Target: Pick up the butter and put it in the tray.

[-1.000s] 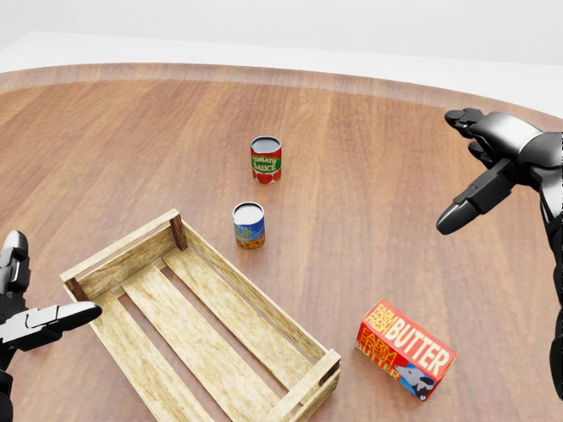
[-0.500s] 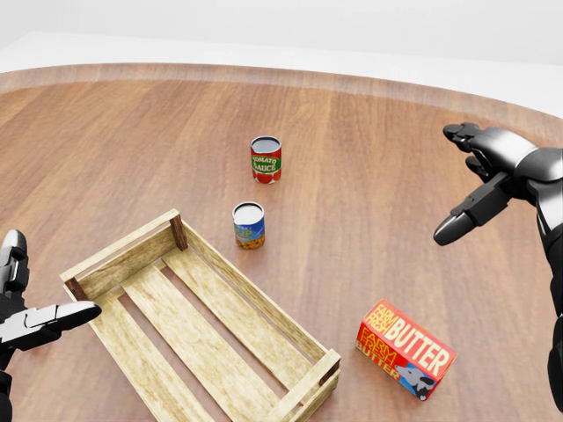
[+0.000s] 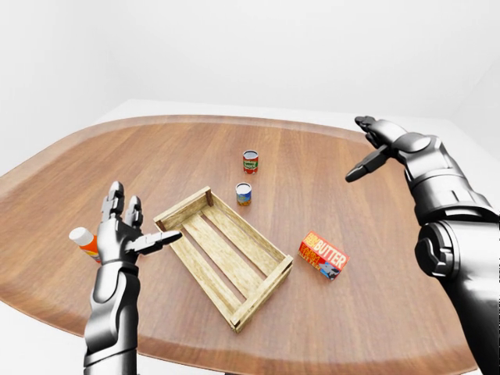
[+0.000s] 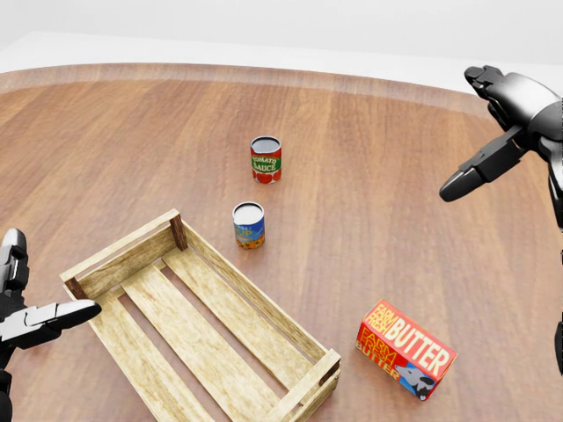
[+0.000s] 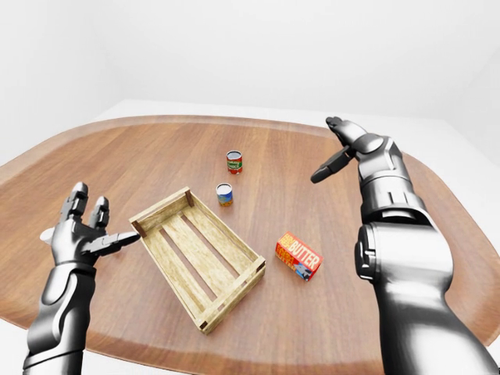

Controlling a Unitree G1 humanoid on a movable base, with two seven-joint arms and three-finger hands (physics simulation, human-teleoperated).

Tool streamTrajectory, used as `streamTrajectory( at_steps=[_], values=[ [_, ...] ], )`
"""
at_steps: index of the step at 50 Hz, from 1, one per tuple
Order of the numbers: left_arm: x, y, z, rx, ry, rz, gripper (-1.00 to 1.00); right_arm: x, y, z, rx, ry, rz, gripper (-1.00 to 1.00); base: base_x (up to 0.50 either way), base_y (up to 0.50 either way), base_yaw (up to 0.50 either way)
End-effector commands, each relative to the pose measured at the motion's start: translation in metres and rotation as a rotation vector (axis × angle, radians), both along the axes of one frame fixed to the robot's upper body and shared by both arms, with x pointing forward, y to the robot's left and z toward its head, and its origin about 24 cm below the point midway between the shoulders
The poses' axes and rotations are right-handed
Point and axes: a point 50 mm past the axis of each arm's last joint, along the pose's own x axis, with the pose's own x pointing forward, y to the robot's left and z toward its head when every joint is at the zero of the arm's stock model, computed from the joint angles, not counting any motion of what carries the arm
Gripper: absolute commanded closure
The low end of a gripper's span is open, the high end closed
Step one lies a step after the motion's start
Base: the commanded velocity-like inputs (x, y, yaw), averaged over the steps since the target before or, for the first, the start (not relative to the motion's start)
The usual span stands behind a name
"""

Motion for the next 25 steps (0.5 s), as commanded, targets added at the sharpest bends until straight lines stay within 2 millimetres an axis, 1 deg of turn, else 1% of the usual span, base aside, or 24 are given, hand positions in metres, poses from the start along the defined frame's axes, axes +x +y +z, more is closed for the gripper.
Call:
streamTrajectory(
  at_steps=[1, 3, 9, 18, 25],
  values=[
    [0.001, 0.000, 0.001, 0.000, -0.002, 0.001, -1.00, 0.003, 0.014, -0.016, 0.017, 0.049, 0.019, -1.00, 0.00, 0.00, 0.00],
    [0.001, 0.000, 0.001, 0.000, -0.002, 0.001, -1.00, 0.003, 0.018, -0.024, -0.007, 0.075, 0.026, -1.00, 0.00, 0.00, 0.00],
    [0.000, 0.000, 0.002, -0.001, -0.006, 0.001, -1.00, 0.003, 0.027, -0.041, -0.002, 0.121, 0.043, -1.00, 0.00, 0.00, 0.00],
    [0.000, 0.000, 0.002, 0.000, -0.006, 0.002, -1.00, -0.001, 0.027, -0.062, 0.008, 0.153, 0.019, -1.00, 0.00, 0.00, 0.00],
    [0.000, 0.000, 0.002, 0.000, -0.006, 0.003, -1.00, -0.005, 0.023, -0.076, -0.006, 0.139, -0.040, -1.00, 0.00, 0.00, 0.00]
  ],
)
